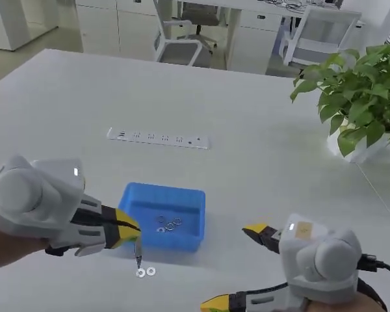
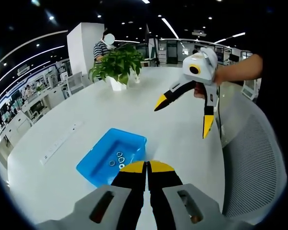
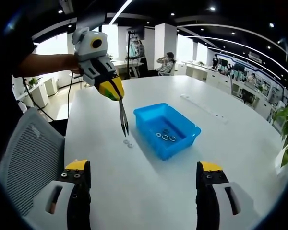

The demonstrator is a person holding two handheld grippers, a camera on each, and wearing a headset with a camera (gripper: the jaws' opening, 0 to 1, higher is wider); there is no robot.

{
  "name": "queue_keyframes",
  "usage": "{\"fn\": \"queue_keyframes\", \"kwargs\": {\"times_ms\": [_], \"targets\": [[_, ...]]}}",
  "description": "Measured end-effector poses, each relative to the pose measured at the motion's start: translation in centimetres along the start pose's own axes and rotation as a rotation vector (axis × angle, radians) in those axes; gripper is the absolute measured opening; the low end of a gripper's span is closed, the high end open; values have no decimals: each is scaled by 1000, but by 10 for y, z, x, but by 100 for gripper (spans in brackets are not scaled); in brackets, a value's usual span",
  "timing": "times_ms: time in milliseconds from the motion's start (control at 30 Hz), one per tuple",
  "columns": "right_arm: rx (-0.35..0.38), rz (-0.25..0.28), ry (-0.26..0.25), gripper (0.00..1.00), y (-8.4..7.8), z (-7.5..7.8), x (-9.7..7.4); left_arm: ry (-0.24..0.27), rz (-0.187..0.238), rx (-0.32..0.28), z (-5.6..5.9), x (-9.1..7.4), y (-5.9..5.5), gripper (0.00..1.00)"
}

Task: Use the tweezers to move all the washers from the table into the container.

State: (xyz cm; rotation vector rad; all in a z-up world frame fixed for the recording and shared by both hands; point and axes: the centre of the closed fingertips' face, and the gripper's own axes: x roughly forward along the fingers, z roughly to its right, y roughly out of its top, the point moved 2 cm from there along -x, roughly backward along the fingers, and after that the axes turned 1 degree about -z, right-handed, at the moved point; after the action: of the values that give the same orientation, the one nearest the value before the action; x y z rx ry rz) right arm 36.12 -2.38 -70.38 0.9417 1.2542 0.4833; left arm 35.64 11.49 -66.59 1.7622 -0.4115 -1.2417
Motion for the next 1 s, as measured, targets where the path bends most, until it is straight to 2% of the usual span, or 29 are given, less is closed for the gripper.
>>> {"fn": "queue_keyframes", "kwargs": {"times_ms": [433,567,1000], "targets": [[9,-12,14,91,-7,-5,1,-19,-9,-14,5,9,-9,5],[9,-16,15,90,-8,-6,1,-16,4,-18,5,10,-8,5],[10,-17,16,89,-7,-7,2,-27,1,-14,5,9,-8,5]]}}
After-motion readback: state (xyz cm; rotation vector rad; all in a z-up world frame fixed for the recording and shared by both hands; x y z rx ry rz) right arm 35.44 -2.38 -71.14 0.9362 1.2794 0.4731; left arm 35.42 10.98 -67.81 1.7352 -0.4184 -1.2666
